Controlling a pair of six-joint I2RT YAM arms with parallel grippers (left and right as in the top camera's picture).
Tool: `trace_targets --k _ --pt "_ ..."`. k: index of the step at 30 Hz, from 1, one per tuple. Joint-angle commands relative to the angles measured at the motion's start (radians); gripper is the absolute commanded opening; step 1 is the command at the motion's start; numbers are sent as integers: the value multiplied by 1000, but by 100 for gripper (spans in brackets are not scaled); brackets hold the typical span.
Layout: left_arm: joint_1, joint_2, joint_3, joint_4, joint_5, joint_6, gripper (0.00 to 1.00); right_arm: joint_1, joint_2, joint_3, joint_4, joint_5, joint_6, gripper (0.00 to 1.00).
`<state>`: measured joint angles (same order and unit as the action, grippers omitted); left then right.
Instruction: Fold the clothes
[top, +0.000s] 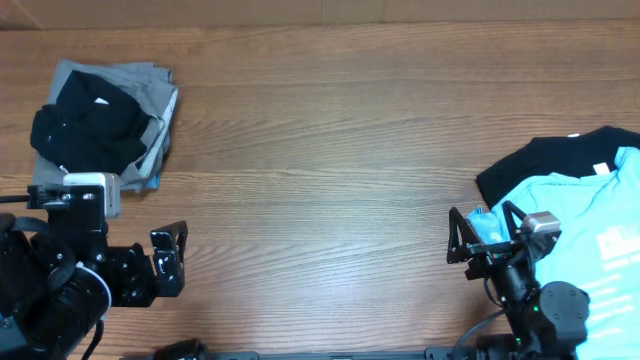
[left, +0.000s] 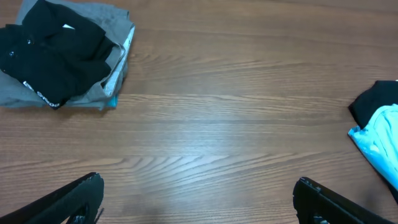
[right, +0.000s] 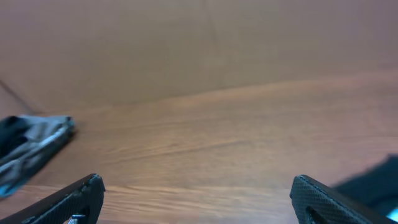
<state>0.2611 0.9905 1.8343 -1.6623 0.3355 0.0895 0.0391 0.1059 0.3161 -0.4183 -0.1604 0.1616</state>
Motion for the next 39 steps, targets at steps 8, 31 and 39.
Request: trace_targets --k 8,31,39 --pt "-7 0 -1 -2 -4 16 100 -61 -103 -170 101 1 55 100" --pt "-7 0 -1 -2 -4 15 100 -61 -98 -224 122 2 55 100" --pt "-48 0 -1 -2 -4 16 100 -61 -98 -224 122 2 55 100"
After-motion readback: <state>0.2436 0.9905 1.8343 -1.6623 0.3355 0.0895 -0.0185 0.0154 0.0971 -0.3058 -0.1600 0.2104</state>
